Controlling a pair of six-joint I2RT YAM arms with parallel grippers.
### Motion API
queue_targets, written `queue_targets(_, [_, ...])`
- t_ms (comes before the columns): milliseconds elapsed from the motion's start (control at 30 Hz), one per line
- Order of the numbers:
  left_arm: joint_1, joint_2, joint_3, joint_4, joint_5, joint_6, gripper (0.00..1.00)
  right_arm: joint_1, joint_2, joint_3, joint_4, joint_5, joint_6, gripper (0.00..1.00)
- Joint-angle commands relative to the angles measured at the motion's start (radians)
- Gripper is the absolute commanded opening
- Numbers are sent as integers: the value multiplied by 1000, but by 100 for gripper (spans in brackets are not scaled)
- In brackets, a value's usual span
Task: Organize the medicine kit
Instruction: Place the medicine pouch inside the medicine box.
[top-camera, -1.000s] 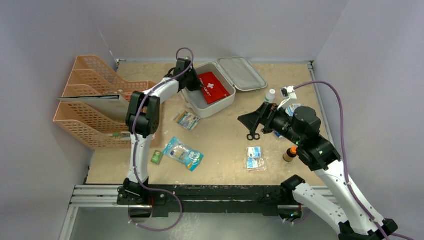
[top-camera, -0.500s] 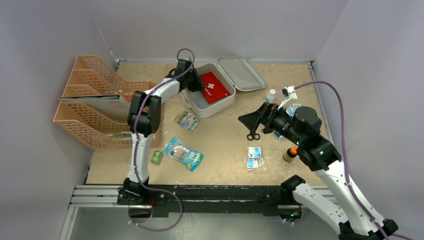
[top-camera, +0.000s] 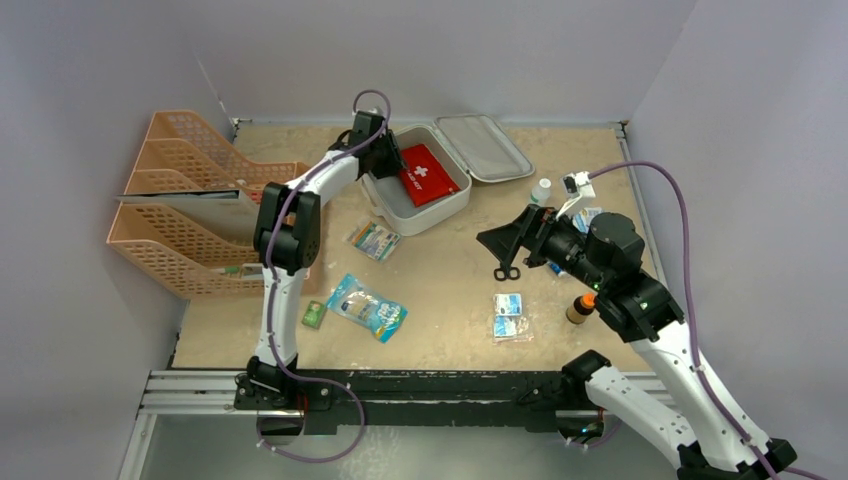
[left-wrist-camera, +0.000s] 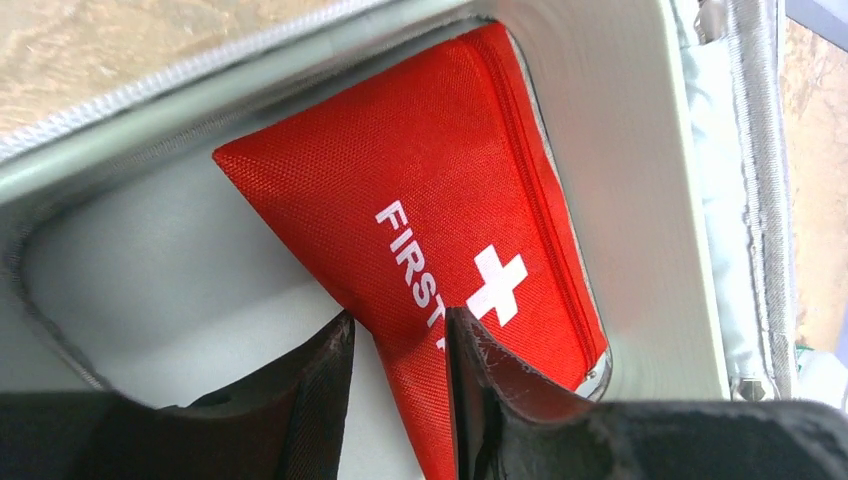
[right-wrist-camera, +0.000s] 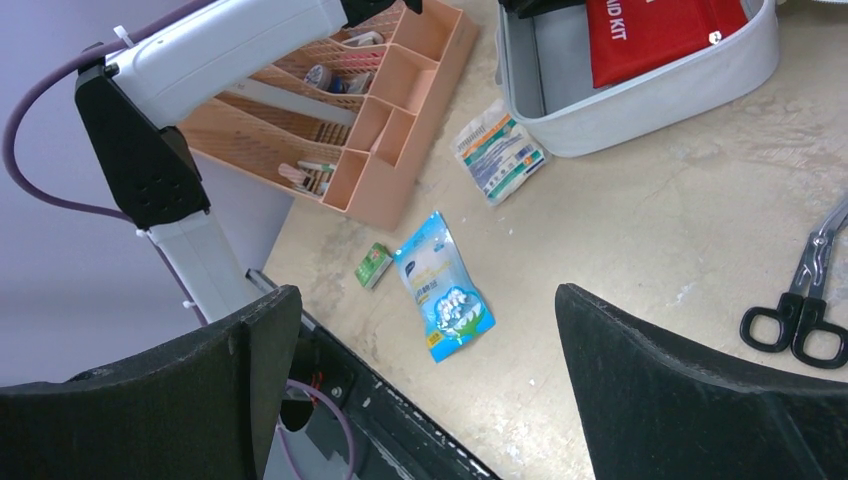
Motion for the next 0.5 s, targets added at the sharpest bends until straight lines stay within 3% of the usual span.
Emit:
queue_targets(0, [-20, -67, 100, -63, -98, 93, 38, -4, -9, 45, 0, -8, -23, 99])
queue_targets(467, [-61, -34, 120, -115, -167, 162, 33, -4, 21, 54, 12, -19, -25, 99])
